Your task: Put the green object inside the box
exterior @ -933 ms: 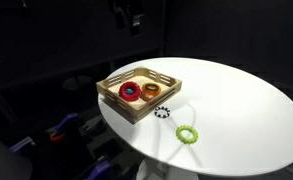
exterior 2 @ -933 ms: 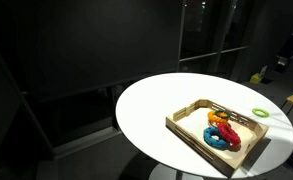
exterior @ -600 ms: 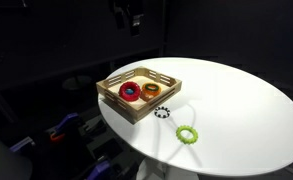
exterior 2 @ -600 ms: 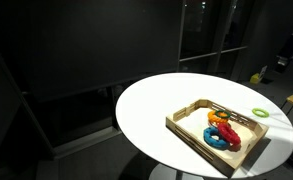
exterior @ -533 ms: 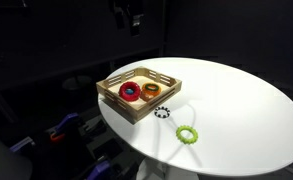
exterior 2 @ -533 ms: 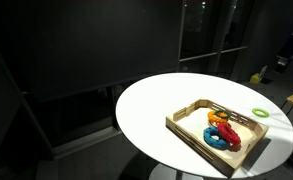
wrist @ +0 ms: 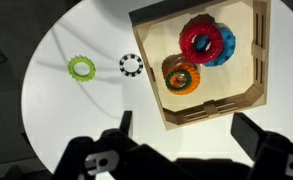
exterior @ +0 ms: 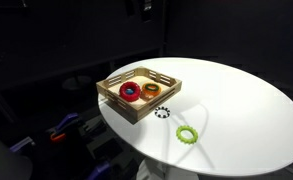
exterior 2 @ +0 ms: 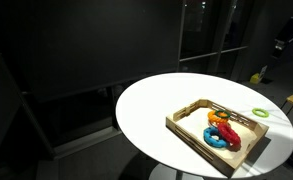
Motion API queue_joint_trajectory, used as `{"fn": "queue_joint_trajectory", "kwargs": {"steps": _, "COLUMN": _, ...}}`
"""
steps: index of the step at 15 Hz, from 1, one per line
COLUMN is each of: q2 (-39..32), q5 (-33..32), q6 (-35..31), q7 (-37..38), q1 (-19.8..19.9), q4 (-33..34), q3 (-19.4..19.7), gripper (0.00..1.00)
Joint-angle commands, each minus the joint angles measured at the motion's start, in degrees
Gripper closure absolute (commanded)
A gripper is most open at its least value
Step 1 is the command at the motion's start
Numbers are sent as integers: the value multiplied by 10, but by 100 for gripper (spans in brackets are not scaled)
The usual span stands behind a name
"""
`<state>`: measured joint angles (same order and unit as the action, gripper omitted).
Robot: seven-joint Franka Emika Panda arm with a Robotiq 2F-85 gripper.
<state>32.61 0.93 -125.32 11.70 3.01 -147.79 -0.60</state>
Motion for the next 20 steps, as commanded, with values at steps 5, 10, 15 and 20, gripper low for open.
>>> {"fn": "queue_joint_trajectory", "kwargs": {"steps": 5, "q2": -76, "q5": -11, "q6": 10, "q7": 2, "q1": 50, "q4": 57, "q3": 31, "gripper": 0}}
{"fn": "queue_joint_trajectory", "kwargs": {"steps": 10, "q2": -129, "q5": -24, "q6": -15, "q7": 0, "q1": 75, "q4": 53, "q3": 52, "gripper": 0}}
{"fn": "queue_joint_trajectory", "kwargs": {"steps": 15, "q2": -179, "q5": -41, "q6": -81, "q7": -12, "q1": 88, "q4": 36, "q3": 73, "gripper": 0}}
{"fn": "queue_joint_trajectory", "kwargs": {"steps": 20, "q2": -225, "q5": -38, "q6": -114, "q7": -20, "q1": 92, "q4": 33, "q3": 93, "gripper": 0}}
